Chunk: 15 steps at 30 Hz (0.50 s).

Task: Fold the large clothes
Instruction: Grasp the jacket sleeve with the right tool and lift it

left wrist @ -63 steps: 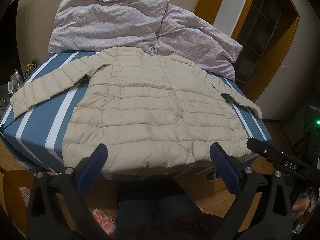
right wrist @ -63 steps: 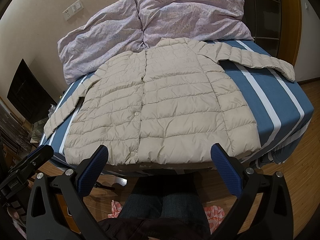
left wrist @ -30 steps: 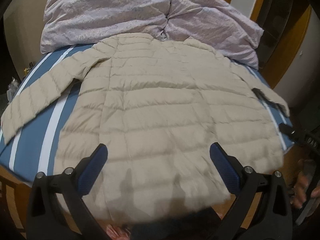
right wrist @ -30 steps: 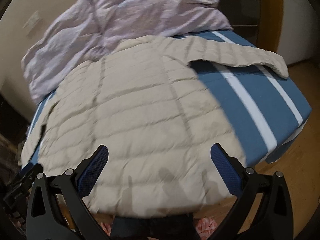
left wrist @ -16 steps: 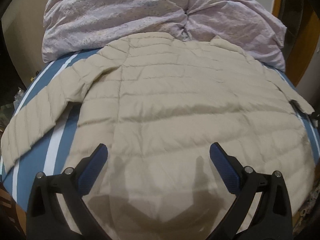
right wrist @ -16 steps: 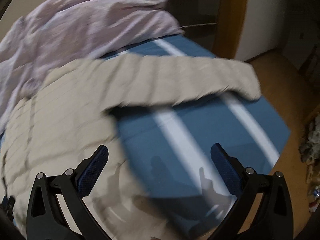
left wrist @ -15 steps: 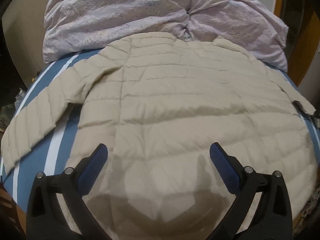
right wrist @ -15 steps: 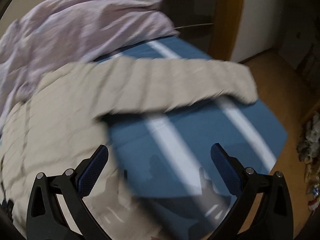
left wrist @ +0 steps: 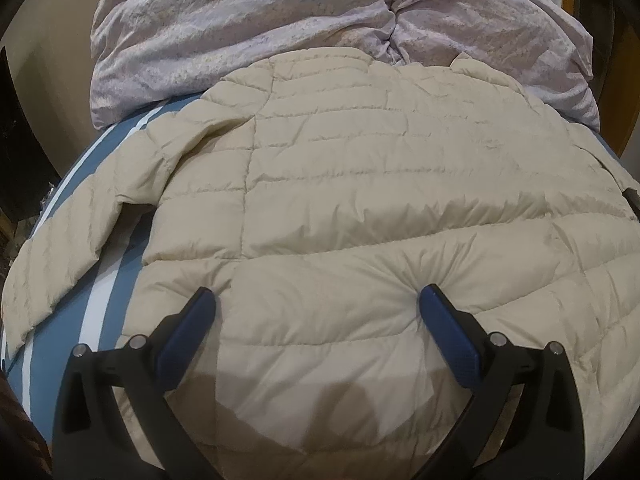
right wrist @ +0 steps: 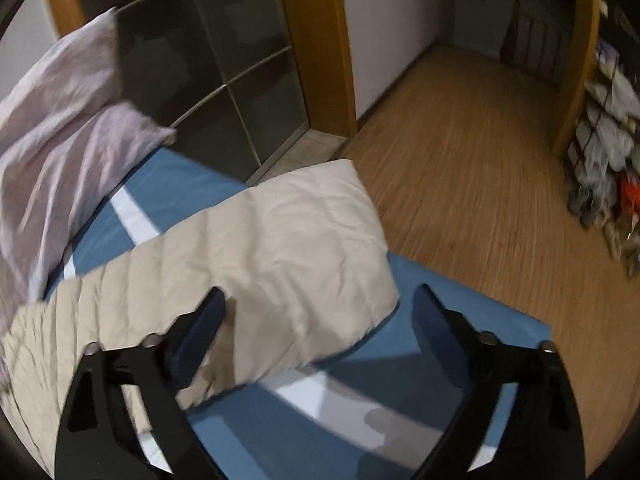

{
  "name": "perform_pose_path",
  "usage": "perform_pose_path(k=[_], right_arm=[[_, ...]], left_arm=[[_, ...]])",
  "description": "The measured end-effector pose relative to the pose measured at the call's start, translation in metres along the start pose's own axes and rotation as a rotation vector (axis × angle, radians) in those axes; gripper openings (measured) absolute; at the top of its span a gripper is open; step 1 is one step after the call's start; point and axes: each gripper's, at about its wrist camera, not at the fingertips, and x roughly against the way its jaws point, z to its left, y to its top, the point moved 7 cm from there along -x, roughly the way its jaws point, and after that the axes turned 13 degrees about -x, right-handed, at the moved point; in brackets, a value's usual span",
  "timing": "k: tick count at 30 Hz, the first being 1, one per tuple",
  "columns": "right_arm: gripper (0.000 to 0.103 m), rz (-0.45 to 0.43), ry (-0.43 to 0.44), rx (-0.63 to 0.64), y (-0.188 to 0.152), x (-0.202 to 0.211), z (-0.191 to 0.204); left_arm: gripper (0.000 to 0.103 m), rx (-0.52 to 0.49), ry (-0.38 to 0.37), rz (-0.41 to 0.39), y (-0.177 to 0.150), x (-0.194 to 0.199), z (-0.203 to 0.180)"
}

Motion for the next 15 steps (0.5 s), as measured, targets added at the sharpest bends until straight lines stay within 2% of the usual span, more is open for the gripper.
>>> perform_pose_path(k=[4,6,7,8,10,11,12,13,15], right_arm=[[0.077,0.072,0.048,-0.076,-0.003,-0.015,-0.008],[0.070,0.039,0.041,-0.072,-0.007,-0.010,-0.009],[0.060,0.027,0.032,-0.064,-0.005,-0.010,-0.009],[0.054,0.021,0.027,-0.055,-0.006,-0.011,-0.008],[0.032,0.013,0.025,-0.034,-0.009,-0.012,-0.006],[0.028,0.018,0.031,-0.033,-0.010,-0.012,-0.006],[0.018,0.026,0.042,-0.035,-0.010,-0.011,-0.004],[0.013,0.029,0.055,-0.030,-0.011,-0.008,0.001],[0.011,0.003,0.065,0.003,-0.011,0.003,0.012]], left_arm=[[0.101,0.010,-0.014,0.007,-0.001,-0.003,0.000],[0.101,0.015,-0.022,0.009,-0.001,-0.003,0.000],[0.101,0.018,-0.025,0.009,-0.002,-0.003,0.000],[0.101,0.022,-0.031,0.010,-0.002,-0.004,0.001],[0.101,0.028,-0.038,0.011,-0.002,-0.005,0.001],[0.101,0.030,-0.040,0.011,-0.002,-0.005,0.001],[0.101,0.030,-0.040,0.010,-0.002,-0.005,0.001],[0.101,0.029,-0.040,0.010,-0.002,-0.005,0.000],[0.101,0.029,-0.040,0.009,-0.002,-0.004,0.001]])
